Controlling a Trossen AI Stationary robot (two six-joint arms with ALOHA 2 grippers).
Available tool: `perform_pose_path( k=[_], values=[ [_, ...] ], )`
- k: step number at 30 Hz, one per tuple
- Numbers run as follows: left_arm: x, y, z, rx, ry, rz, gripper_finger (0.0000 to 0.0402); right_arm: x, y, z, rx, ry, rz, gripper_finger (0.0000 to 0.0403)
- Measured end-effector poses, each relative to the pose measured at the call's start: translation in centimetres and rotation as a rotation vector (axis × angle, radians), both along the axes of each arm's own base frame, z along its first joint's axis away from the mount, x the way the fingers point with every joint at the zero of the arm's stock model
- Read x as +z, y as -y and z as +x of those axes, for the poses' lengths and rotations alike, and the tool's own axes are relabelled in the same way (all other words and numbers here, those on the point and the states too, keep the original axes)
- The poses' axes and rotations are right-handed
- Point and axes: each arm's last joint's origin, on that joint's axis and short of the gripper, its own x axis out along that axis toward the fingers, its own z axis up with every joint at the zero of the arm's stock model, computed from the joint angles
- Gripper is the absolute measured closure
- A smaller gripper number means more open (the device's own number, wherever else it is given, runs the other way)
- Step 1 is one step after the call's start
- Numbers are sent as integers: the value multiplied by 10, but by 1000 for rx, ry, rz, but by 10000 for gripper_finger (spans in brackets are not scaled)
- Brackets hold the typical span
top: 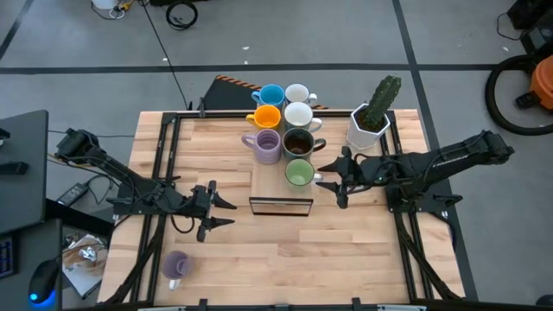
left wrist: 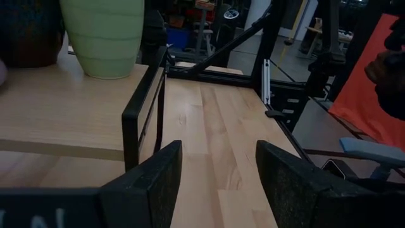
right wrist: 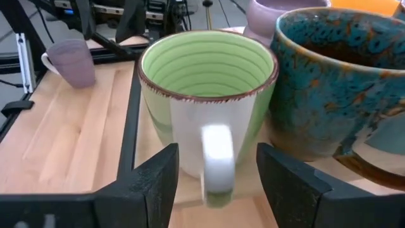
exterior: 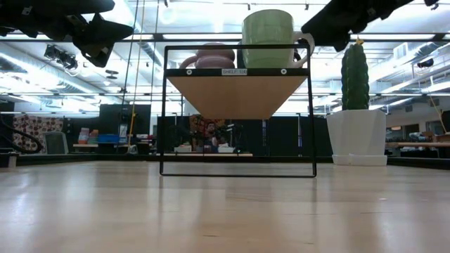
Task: Place coffee mugs
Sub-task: Put the green mug on the shelf
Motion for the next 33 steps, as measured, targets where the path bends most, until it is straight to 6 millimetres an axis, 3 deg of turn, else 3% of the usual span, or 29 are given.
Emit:
perform_pose_path(
  k=[18, 33],
  values=[
    [0, 0, 0, 0, 3, 1, 194, -8, 5, 17, 11, 41, -31, 186],
    [0, 0, 0, 0, 3, 1, 194, -9, 9, 18, 21, 38, -39, 186]
  ],
)
